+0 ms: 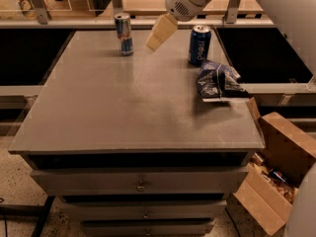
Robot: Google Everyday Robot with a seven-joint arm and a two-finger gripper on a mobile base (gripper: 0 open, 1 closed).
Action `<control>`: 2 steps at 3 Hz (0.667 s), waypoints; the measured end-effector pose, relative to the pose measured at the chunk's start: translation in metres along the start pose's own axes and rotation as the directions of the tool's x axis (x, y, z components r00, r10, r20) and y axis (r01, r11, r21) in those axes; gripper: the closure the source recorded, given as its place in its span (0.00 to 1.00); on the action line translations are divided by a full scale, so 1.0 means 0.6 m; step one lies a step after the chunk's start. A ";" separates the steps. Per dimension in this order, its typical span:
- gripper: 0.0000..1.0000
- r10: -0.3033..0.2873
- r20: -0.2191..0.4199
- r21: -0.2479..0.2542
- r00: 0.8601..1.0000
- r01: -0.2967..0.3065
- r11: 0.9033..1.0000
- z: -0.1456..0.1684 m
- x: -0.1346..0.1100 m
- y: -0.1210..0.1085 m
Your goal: Pick redbull can
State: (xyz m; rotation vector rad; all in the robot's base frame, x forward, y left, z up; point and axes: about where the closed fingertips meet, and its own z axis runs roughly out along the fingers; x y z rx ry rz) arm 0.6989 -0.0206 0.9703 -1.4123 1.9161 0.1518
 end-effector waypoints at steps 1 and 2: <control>0.00 -0.018 0.011 -0.009 1.000 0.018 1.000 0.019 -0.006 0.005; 0.00 -0.048 0.072 -0.005 0.996 0.049 0.999 0.072 -0.051 0.003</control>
Offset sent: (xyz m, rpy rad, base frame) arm 0.0514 0.0894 -0.0139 0.0995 -0.1184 0.1038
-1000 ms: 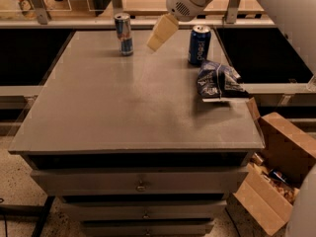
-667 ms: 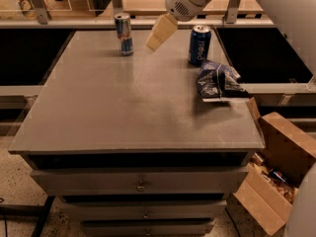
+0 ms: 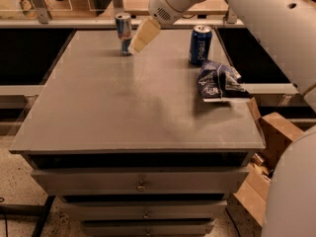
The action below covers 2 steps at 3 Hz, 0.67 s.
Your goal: Pick redbull can
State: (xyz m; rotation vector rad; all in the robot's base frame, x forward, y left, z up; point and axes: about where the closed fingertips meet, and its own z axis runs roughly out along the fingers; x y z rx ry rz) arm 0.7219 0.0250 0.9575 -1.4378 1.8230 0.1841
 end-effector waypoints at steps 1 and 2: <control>0.00 0.038 0.017 0.019 0.999 -0.038 0.999 0.070 -0.016 -0.012; 0.00 0.129 0.036 0.060 0.991 -0.131 0.990 0.113 -0.014 -0.030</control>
Offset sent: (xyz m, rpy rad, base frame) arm 0.0779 0.0452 -0.0453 0.1688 0.0206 -0.2367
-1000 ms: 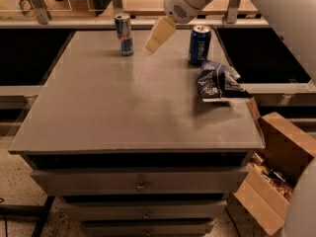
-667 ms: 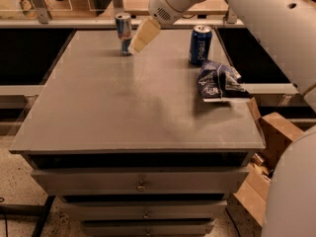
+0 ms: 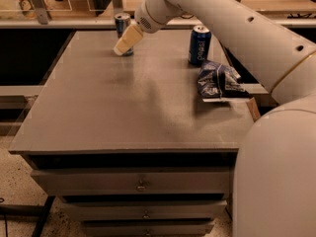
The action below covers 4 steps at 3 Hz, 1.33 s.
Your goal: Pick redbull can
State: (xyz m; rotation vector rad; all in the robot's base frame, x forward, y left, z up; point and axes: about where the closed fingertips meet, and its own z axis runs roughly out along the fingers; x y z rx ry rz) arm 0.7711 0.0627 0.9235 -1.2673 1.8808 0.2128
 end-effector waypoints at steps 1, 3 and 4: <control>0.00 0.090 0.037 0.007 0.995 -0.090 0.996 0.040 0.016 -0.019; 0.00 0.159 0.225 -0.041 0.961 -0.154 0.987 0.095 0.008 -0.030; 0.00 0.138 0.286 -0.046 0.948 -0.130 0.990 0.111 -0.020 -0.031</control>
Offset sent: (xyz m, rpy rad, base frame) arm 0.0515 0.0060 -0.0436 0.3267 0.0304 -0.0518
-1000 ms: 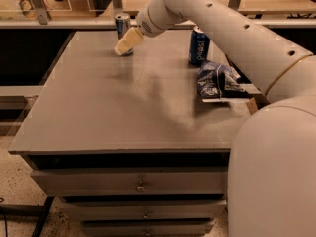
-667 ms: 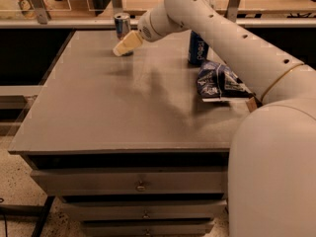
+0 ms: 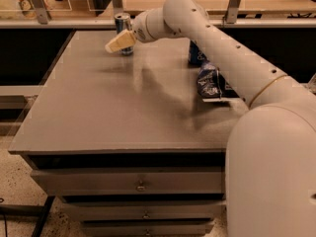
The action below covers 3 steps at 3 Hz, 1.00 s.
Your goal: Pick redbull can
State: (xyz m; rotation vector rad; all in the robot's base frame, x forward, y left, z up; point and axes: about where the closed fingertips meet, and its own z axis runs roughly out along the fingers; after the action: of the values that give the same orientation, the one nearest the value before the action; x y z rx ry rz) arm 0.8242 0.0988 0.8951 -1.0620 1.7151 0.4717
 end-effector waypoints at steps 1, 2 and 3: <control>0.00 -0.021 0.031 -0.001 0.999 0.021 1.000 0.017 -0.018 0.000; 0.17 -0.038 0.045 -0.010 0.998 0.039 0.999 0.031 -0.033 0.007; 0.41 -0.079 0.051 -0.007 0.996 0.079 0.997 0.028 -0.057 0.023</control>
Offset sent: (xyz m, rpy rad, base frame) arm 0.0116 0.0327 0.0184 0.0200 -0.0728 0.0473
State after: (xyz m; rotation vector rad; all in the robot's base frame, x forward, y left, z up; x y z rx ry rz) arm 0.8250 0.1330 0.9167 -1.1108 1.6218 0.4526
